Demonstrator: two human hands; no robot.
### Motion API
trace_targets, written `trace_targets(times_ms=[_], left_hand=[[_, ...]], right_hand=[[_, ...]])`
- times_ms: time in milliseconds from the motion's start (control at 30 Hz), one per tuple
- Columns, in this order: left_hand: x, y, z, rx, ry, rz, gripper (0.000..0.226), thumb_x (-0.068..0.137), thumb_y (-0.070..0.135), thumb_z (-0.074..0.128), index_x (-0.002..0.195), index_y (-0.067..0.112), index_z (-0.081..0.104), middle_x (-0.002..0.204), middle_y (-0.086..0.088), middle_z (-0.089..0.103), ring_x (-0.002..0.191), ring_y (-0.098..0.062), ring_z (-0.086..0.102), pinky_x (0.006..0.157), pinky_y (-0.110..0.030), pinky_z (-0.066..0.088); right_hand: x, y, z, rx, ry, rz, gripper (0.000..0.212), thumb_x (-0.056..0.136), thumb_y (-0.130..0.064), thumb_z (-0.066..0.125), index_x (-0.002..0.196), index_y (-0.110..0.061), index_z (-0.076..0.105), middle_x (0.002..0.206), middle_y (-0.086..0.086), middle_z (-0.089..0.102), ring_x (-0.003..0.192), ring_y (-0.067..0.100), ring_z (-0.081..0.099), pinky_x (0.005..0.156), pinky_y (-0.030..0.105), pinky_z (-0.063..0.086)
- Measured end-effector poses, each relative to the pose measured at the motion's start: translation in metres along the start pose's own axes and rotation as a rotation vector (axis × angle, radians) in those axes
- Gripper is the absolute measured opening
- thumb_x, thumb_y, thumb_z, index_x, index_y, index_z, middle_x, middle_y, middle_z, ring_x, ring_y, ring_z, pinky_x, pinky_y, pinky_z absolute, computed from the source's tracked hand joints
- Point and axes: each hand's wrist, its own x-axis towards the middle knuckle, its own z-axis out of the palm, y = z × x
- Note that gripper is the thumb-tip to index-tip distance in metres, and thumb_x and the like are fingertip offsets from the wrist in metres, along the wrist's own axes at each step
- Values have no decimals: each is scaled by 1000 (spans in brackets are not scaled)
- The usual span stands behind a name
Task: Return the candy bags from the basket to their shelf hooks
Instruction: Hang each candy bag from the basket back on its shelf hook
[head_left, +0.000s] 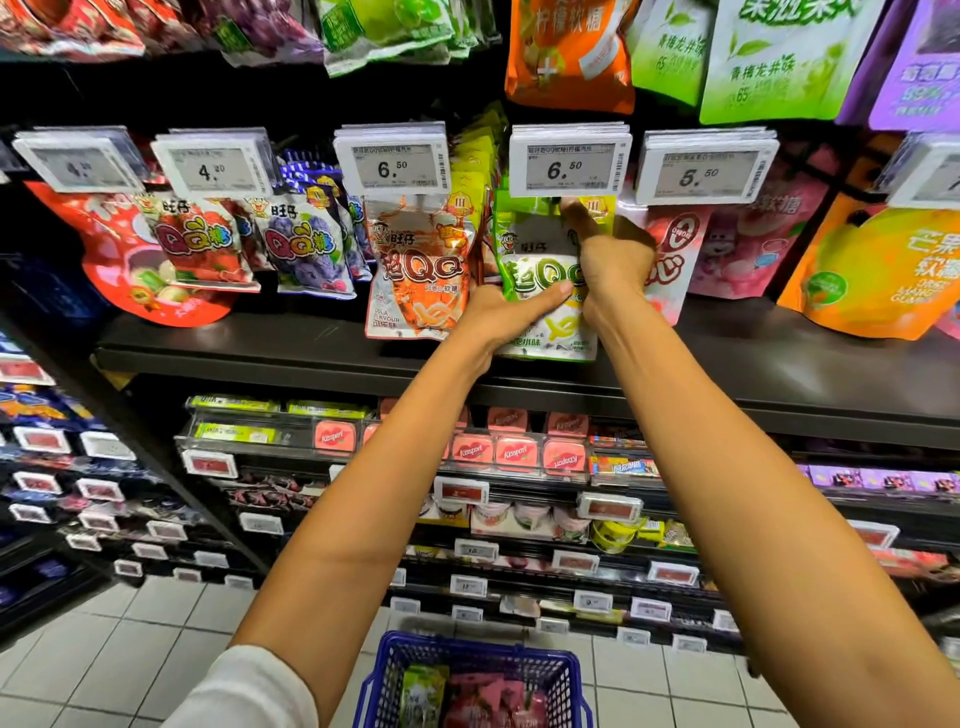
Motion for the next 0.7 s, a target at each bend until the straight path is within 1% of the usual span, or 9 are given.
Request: trace_targets(times_ms=[67, 133, 200, 300, 367, 500, 533, 633, 700], left_hand=[[-2, -5, 4, -2, 79, -40, 53, 70, 52, 81, 107, 17, 64, 103, 7, 70, 97, -7, 66, 76, -11, 48], [0, -11, 7, -43, 135, -53, 54, 71, 50, 82, 108, 21, 57, 116, -1, 63, 112, -17, 60, 90, -24, 46], [-2, -13, 11, -96, 176, -64, 43, 72, 49, 81, 95, 28, 53, 111, 0, 61, 106, -20, 62, 91, -32, 52], [-4, -13, 18, -116, 215, -122, 81, 74, 51, 79, 136, 15, 42, 116, 1, 52, 98, -18, 54, 84, -39, 57], [-4, -15, 21, -160, 241, -154, 94, 74, 49, 80, 145, 11, 32, 120, 1, 53, 102, -19, 54, 83, -37, 57], [1, -18, 20, -379, 269, -150, 46, 70, 30, 87, 102, 21, 57, 110, -4, 69, 102, -20, 65, 87, -34, 56], [1, -20, 21, -453, 264, -172, 44, 69, 24, 88, 101, 18, 59, 115, -8, 70, 103, -21, 66, 88, -33, 56], [-2, -23, 25, -617, 216, -241, 47, 74, 15, 85, 114, 3, 63, 115, -11, 70, 90, -17, 69, 68, -20, 57], [-6, -23, 28, -688, 169, -297, 49, 78, 15, 80, 122, 1, 62, 123, -10, 67, 106, -18, 66, 86, -22, 54]], right_hand=[[2, 3, 0, -54, 17, -32, 31, 65, -38, 88, 66, -17, 64, 67, -14, 69, 63, 5, 63, 60, 23, 49], [4, 7, 2, -84, 43, -38, 39, 62, -47, 87, 71, -16, 65, 77, -2, 71, 73, 17, 65, 69, 36, 55], [5, 10, 5, -109, 71, -52, 44, 60, -54, 84, 73, -16, 66, 80, -1, 71, 79, 22, 67, 80, 44, 55], [4, 12, 8, -110, 65, -43, 44, 61, -58, 82, 78, -19, 70, 85, -3, 74, 89, 25, 69, 89, 47, 53], [4, 12, 8, -120, 59, -45, 42, 64, -55, 82, 80, -18, 71, 85, 0, 75, 88, 26, 70, 86, 46, 54], [1, 16, 2, -29, 83, 24, 33, 66, -32, 89, 79, -12, 67, 79, 1, 72, 76, 15, 68, 78, 29, 57], [-1, 19, -1, -55, 86, 36, 33, 67, -28, 89, 81, -9, 67, 79, 1, 71, 73, 14, 66, 76, 26, 57], [-8, 26, -11, -63, 67, 54, 32, 75, -19, 82, 97, -1, 67, 87, 9, 70, 80, 20, 65, 82, 38, 57], [-14, 30, -16, -62, 39, 47, 27, 78, -23, 80, 93, -4, 67, 85, 9, 70, 76, 17, 65, 79, 39, 57]])
